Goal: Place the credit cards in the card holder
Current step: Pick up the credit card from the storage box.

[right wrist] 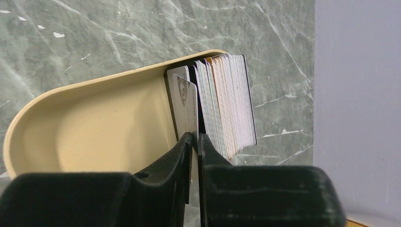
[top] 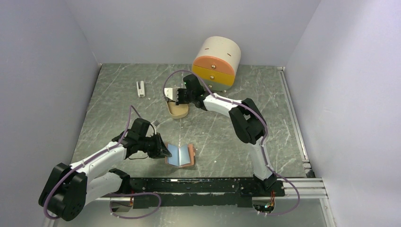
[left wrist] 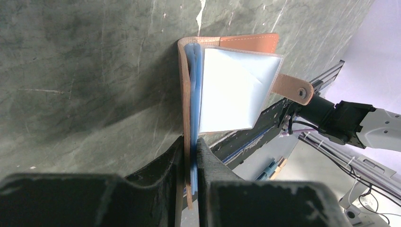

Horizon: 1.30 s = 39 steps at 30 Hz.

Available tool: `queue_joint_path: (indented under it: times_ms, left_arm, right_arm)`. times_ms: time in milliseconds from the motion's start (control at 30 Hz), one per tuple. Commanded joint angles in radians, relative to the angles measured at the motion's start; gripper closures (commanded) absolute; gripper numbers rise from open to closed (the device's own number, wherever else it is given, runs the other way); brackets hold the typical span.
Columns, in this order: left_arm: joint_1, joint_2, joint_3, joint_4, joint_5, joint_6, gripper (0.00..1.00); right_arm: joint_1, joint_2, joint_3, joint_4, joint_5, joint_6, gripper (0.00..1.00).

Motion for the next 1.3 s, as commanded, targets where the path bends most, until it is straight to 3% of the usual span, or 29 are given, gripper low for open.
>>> queue_joint_path:
  times_ms: [0,300,567,733,933,1067,1267]
  left_arm:
    - [0.009,-0.01,-0.009,0.034,0.023,-0.015,0.82]
    - [0.009,-0.018,-0.01,0.03,0.024,-0.02,0.82]
    - [0.009,-0.024,-0.018,0.034,0.023,-0.025,0.82]
    - [0.009,-0.019,-0.015,0.037,0.024,-0.024,0.82]
    - [0.009,-0.015,-0.017,0.059,0.036,-0.036,0.82]
    - [0.009,0.005,-0.013,0.084,0.047,-0.039,0.82]
    - [0.009,0.073,0.008,0.143,0.048,-0.039,0.83]
  right_arm:
    - [-0.015,-0.07,-0.015,0.0,0.0,-0.006,0.89]
    - [-0.023,-0.052,0.033,-0.045,-0.005,-0.007,0.84]
    - [-0.025,-0.034,0.068,-0.091,-0.042,-0.001,1.0]
    - [-0.025,-0.055,0.075,-0.129,-0.092,0.018,1.0]
    - [-0.024,-0.15,-0.047,-0.084,-0.137,0.101,1.0]
    - [-0.02,-0.209,-0.106,-0.046,-0.135,0.269,1.0]
    - [-0.018,-0.313,-0.139,-0.054,-0.011,0.675,1.0]
